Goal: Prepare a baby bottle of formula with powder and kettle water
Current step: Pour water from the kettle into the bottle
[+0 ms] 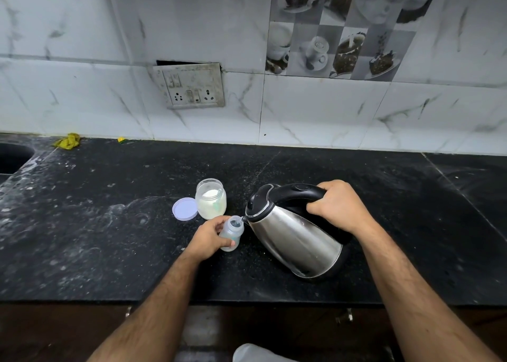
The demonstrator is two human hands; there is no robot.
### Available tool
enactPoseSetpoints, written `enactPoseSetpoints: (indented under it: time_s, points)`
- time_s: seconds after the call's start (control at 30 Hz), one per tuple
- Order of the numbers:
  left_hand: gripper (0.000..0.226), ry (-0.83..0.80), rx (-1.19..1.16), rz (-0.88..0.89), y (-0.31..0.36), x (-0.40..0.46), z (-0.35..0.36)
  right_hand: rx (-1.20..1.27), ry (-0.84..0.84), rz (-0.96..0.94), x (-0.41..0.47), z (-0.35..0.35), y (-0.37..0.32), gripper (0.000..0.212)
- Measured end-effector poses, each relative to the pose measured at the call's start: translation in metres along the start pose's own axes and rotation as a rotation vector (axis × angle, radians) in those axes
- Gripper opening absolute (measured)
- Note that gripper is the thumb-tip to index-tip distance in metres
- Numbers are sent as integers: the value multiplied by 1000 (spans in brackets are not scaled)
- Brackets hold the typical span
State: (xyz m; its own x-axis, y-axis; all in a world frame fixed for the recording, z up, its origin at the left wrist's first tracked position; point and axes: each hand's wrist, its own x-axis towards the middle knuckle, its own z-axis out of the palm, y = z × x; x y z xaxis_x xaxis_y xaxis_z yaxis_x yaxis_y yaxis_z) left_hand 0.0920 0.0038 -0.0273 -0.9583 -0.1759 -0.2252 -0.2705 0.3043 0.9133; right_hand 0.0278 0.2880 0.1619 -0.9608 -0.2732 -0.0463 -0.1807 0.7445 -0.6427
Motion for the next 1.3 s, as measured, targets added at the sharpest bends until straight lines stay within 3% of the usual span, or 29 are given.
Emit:
enactPoseSetpoints:
  time_s: [1.3]
  points:
    - [64, 24, -11, 11, -2, -7, 0, -36, 15, -26, -7, -2, -6, 8]
